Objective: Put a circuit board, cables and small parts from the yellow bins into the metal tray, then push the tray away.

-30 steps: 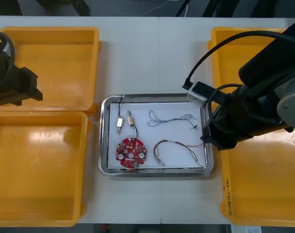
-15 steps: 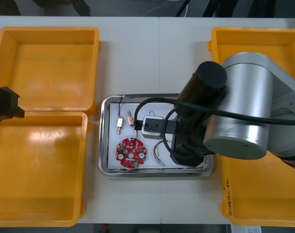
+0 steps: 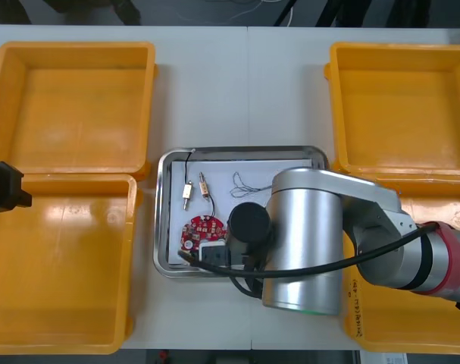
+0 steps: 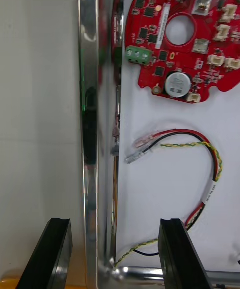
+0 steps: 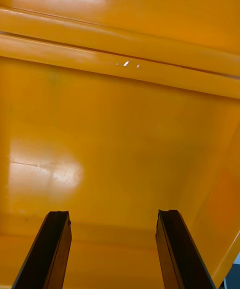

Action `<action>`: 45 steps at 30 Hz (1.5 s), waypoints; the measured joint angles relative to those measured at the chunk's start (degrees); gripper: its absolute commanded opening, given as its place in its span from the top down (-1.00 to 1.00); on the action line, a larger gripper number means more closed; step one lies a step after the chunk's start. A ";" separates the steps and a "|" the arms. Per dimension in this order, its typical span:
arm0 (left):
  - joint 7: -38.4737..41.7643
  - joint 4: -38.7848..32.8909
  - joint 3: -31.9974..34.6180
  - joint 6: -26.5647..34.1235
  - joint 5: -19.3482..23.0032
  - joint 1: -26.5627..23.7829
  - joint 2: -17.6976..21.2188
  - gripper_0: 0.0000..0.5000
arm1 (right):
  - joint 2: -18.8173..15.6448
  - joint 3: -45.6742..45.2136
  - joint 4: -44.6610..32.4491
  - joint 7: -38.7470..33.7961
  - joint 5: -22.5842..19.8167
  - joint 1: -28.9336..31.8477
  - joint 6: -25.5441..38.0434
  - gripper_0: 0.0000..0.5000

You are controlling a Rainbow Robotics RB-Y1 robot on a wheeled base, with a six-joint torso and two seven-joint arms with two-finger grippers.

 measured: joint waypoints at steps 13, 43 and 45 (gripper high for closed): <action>-3.10 -1.94 0.01 -1.68 0.00 2.09 0.00 -1.00 | 1.94 2.92 2.75 0.00 2.74 1.93 -1.97 -1.00; -3.10 -1.99 0.01 -1.72 0.00 2.09 0.00 -1.00 | 5.38 5.30 8.87 1.80 9.20 5.93 -7.83 -1.00; -3.10 -1.99 0.01 -1.72 0.00 2.09 0.00 -1.00 | 5.42 5.47 9.31 1.80 9.52 6.04 -8.63 -1.00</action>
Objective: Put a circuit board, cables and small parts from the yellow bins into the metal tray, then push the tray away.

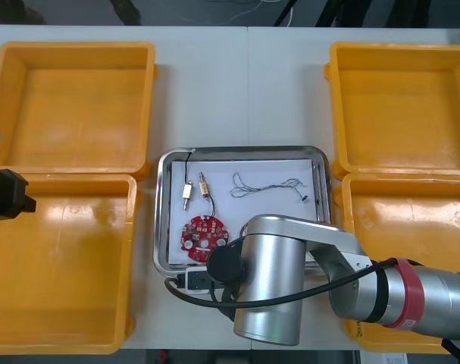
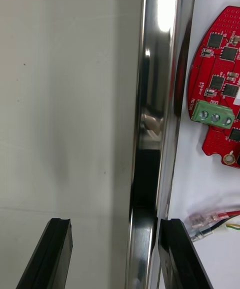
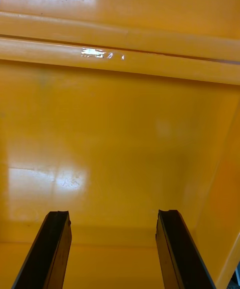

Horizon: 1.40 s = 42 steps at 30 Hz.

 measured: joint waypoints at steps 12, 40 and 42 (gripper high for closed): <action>0.00 -0.01 0.00 0.00 0.00 0.00 0.00 -1.00 | 0.05 0.09 1.23 0.00 1.47 0.27 -1.30 -1.00; 0.00 -0.01 0.00 0.00 0.00 0.00 0.00 -1.00 | 0.06 0.11 1.25 0.00 3.15 0.28 -1.53 0.79; 0.00 -0.01 0.00 0.00 0.00 0.00 0.00 -1.00 | 0.06 0.11 1.25 0.00 3.22 0.28 -1.53 0.81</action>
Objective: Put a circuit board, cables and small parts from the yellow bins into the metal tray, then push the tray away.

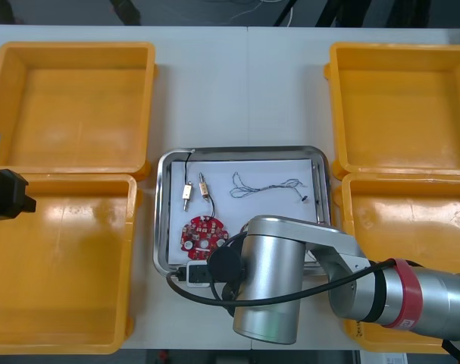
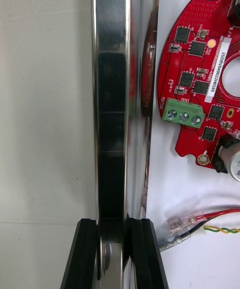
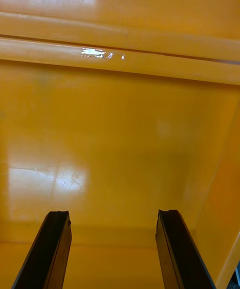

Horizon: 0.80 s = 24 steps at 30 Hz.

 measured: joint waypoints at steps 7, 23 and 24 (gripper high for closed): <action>0.00 0.00 0.00 0.00 0.00 0.00 0.00 -1.00 | 0.00 0.01 0.00 0.00 0.17 -0.93 0.00 0.94; 0.00 0.00 0.00 0.00 0.00 0.00 0.00 -1.00 | -0.97 0.10 0.00 0.00 0.18 -7.39 0.00 1.00; 0.00 0.00 0.00 0.00 0.00 0.00 0.00 -1.00 | -1.20 0.10 0.00 0.00 0.18 -7.68 -0.01 1.00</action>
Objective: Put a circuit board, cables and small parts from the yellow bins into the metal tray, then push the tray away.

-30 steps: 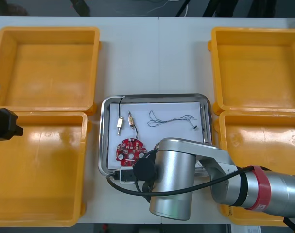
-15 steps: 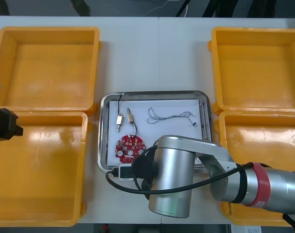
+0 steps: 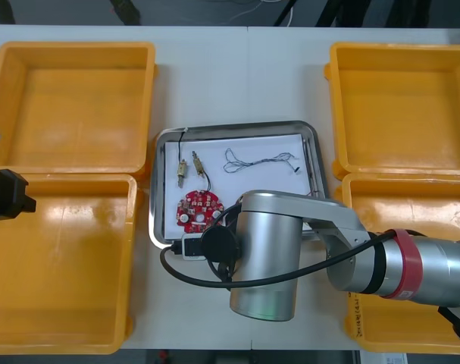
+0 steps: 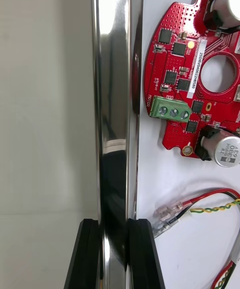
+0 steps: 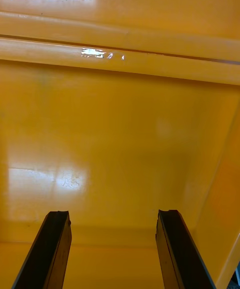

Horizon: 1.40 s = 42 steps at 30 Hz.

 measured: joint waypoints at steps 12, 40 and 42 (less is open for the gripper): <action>0.00 0.00 0.00 0.00 0.00 0.00 0.00 -1.00 | -2.39 0.01 0.21 0.00 1.25 -3.29 -0.02 1.00; 0.00 -0.01 0.01 -0.01 0.00 0.00 0.00 -1.00 | -1.46 0.31 11.54 0.00 1.25 -13.27 -1.29 1.00; 0.00 -0.01 0.01 -0.01 0.00 0.00 0.00 -1.00 | -1.38 0.31 12.14 0.00 1.25 -13.87 -1.57 1.00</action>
